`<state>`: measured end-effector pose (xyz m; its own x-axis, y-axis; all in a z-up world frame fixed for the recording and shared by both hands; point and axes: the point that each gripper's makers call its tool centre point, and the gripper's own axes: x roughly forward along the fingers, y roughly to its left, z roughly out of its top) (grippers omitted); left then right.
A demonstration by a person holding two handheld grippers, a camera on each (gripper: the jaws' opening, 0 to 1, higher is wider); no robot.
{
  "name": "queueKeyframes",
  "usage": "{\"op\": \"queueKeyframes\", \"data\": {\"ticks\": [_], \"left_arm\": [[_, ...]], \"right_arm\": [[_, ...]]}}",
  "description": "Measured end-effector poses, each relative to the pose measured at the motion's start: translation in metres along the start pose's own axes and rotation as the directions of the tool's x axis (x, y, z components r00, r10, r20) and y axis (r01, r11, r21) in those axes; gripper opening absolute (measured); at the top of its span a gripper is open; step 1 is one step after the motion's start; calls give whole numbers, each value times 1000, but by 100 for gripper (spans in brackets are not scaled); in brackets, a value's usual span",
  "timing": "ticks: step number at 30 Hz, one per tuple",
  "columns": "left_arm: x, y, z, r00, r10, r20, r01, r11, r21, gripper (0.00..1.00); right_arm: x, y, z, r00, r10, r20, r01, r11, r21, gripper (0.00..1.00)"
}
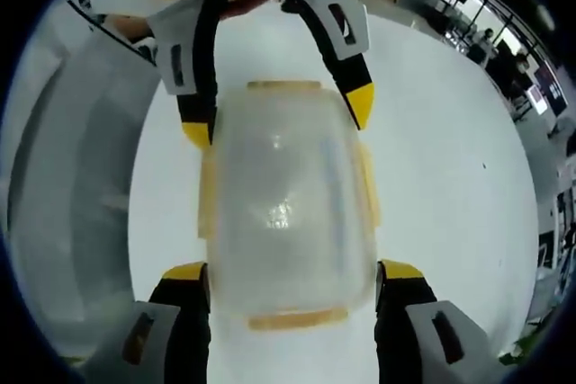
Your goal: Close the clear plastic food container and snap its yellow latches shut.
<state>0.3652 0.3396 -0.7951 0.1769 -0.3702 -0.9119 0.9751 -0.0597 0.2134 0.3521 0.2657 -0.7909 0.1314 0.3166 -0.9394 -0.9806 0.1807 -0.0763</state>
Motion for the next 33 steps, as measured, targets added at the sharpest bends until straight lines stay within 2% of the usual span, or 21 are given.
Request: {"op": "queueKeyframes", "data": {"ticks": [33], "left_arm": [[-13,0,-37,1000,24,-10,-24,999,-32,78]], "right_arm": [[16,3,38,1000,-1,-4,1,1000,-21,76]]}}
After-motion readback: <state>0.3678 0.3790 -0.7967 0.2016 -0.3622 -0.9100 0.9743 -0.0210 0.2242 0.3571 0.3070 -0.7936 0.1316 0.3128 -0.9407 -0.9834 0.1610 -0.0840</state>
